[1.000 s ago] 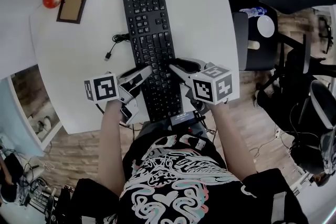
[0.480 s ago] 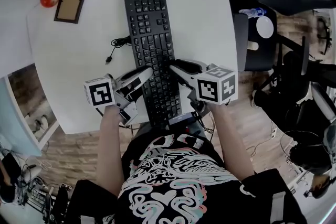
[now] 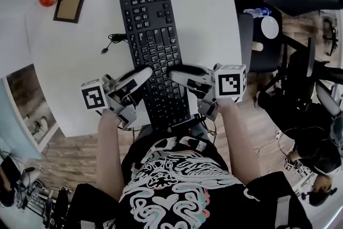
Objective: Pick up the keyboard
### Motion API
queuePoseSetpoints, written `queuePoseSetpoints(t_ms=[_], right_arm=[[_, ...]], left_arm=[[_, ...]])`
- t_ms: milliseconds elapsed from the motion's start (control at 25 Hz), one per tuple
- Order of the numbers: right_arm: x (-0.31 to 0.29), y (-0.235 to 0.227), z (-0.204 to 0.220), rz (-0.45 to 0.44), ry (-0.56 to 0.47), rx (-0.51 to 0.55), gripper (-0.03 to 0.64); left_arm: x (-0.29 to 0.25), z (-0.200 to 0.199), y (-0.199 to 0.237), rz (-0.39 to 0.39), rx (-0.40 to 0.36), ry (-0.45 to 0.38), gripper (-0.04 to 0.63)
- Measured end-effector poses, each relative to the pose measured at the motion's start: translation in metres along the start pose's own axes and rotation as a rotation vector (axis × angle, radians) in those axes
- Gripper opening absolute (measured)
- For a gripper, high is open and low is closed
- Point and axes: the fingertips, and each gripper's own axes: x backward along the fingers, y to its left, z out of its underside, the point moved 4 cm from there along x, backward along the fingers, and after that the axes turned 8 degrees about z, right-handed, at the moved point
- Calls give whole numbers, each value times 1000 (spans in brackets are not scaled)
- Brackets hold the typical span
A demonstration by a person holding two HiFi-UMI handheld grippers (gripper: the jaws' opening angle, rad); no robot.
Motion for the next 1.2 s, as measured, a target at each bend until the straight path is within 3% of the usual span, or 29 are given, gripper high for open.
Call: queuePoseSetpoints(t_ms=[80, 160, 240, 440, 680, 1200], right_arm=[[-3, -1, 5, -93, -37, -6, 225], [-16, 3, 10, -195, -90, 31, 210], [-17, 3, 12, -237, -125, 67, 187], [-4, 2, 10, -228, -187, 114, 172], [-5, 2, 11, -174, -174, 154, 172], [-5, 0, 14, -238, -241, 172, 170]], left_arm=[[0, 1, 1, -19, -30, 22, 94], [6, -6, -6, -106, -92, 64, 94], [5, -7, -12, -166, -126, 85, 94], [-4, -4, -9, -211, -142, 102, 95], [-3, -4, -8, -254, -191, 141, 100], [-3, -2, -9, -280, -277, 112, 114]])
